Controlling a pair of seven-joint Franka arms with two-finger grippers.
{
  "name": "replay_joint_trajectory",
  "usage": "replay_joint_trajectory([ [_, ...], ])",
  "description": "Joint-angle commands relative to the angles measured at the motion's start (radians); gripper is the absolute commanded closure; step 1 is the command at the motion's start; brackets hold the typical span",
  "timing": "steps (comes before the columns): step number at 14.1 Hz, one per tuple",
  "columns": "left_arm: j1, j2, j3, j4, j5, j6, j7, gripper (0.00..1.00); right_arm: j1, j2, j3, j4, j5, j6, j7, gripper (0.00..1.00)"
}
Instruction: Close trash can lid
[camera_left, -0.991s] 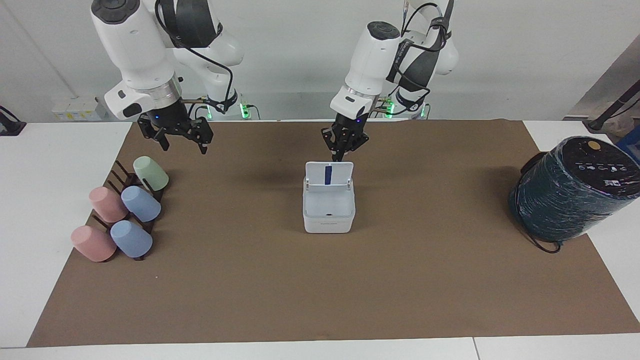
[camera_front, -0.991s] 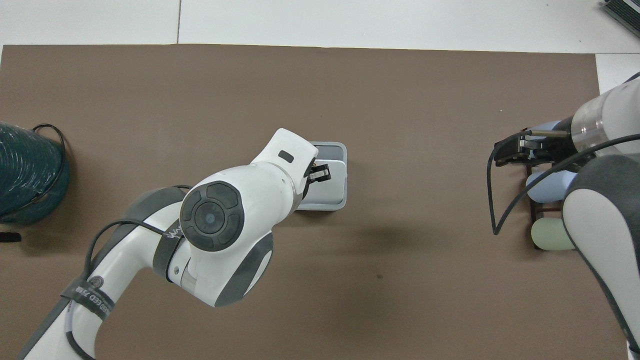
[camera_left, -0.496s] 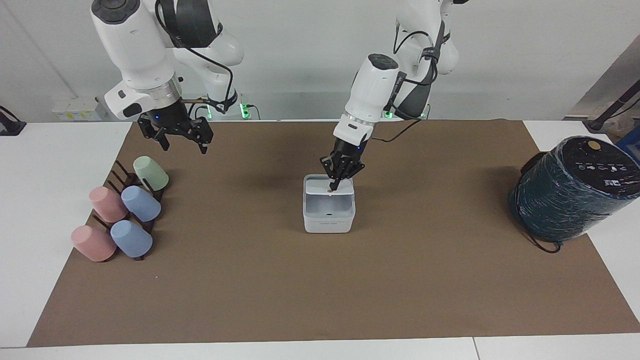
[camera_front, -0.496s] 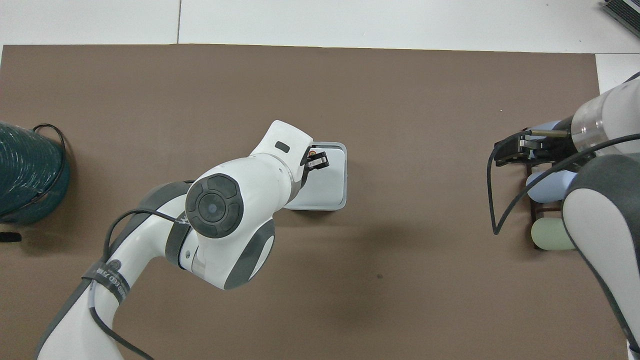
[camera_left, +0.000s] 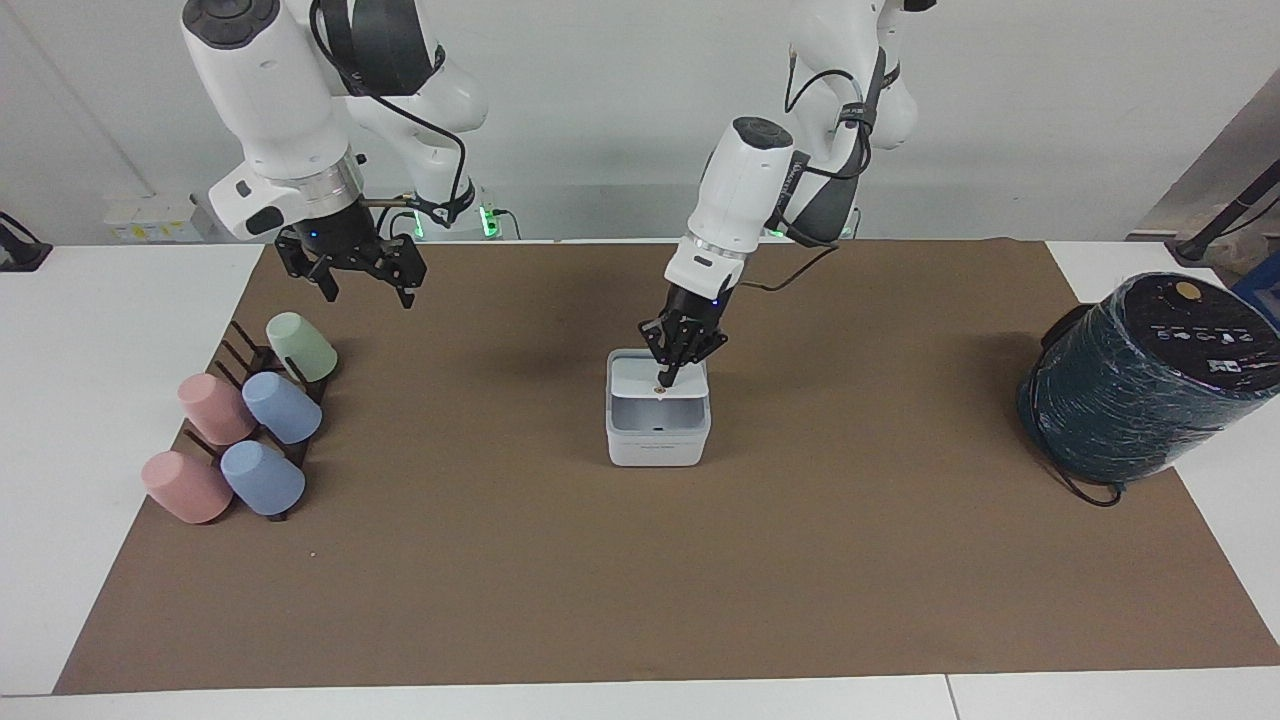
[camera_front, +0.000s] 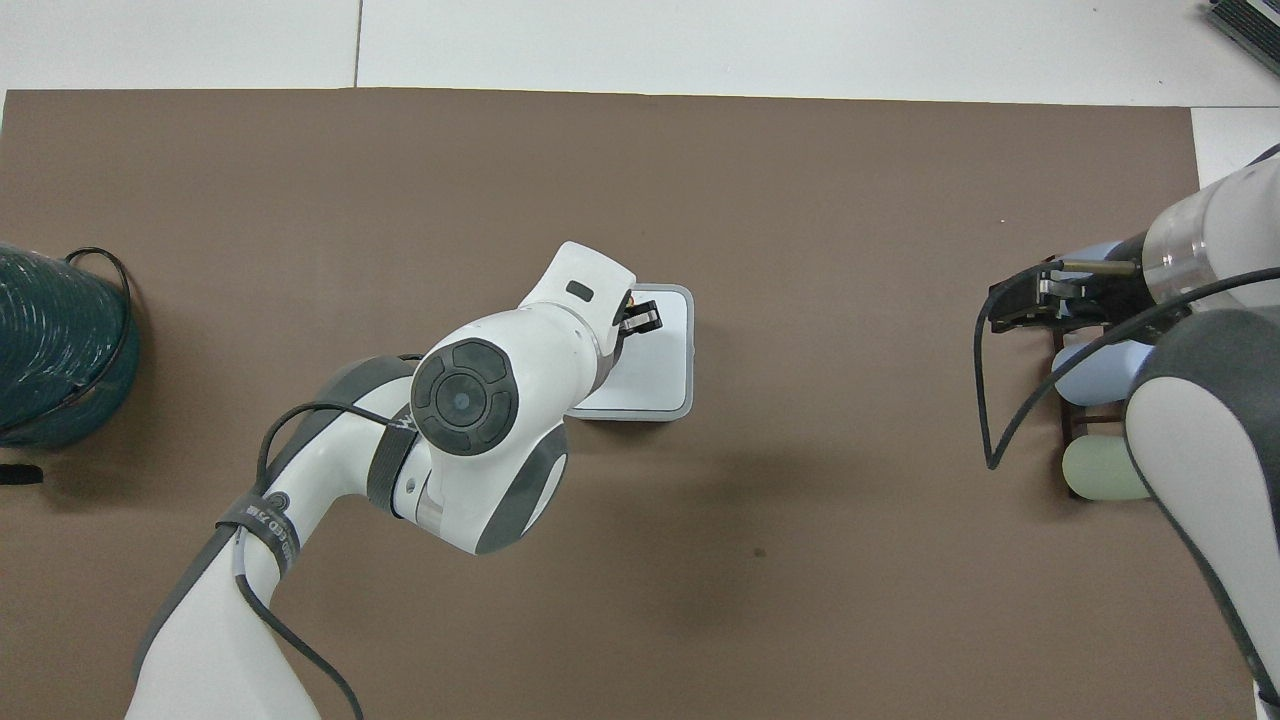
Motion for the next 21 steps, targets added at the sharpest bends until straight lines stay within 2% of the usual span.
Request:
replay_joint_trajectory([
  [1,0.011,0.037,0.001,0.018,-0.013,0.022,0.006,1.0,-0.016,-0.015,0.012,-0.018,0.004,0.006,0.006,0.0],
  [6,0.0,0.086,0.001,0.015,-0.013,0.045,0.006,1.0,-0.016,-0.015,0.012,-0.018,0.004,0.006,0.008,0.0],
  [9,0.004,0.084,0.001,0.045,-0.01,-0.001,0.006,1.0,-0.016,-0.017,0.012,-0.018,0.004,0.006,0.008,0.0],
  [15,0.099,0.064,0.007,0.286,-0.005,-0.467,0.07,1.0,-0.016,-0.015,0.012,-0.017,0.004,0.006,0.008,0.0],
  [21,0.242,-0.049,0.016,0.295,-0.001,-0.779,0.369,0.97,-0.016,-0.017,0.012,-0.018,0.004,0.006,0.006,0.0],
])
